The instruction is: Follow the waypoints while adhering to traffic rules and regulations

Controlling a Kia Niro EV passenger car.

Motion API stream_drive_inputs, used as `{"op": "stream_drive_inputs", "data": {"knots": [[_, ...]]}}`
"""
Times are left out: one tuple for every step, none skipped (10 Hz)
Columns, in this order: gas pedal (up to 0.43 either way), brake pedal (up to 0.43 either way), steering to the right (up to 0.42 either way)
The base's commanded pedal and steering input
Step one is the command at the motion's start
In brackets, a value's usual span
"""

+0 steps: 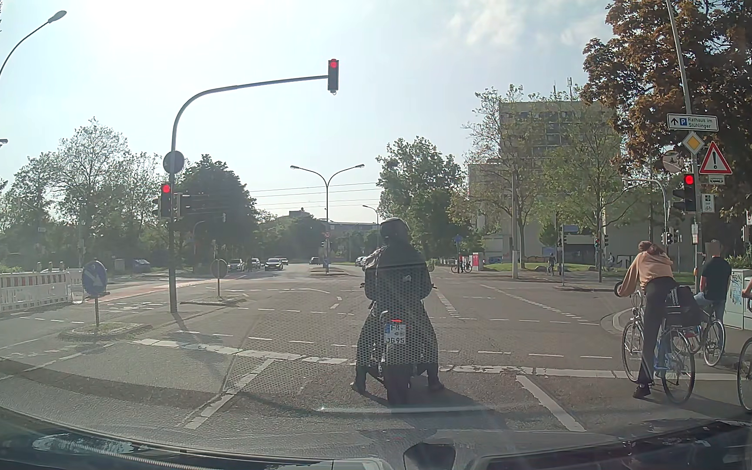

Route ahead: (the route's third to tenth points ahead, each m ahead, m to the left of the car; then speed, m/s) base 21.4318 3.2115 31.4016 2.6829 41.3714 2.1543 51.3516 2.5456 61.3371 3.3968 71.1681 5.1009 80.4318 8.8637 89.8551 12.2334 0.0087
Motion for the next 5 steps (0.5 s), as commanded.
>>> {"op": "stream_drive_inputs", "data": {"knots": [[0.0, 0.232, 0.006], [0.0, 0.232, 0.006], [0.0, 0.232, 0.006], [0.0, 0.232, 0.005], [0.0, 0.232, 0.005]]}}
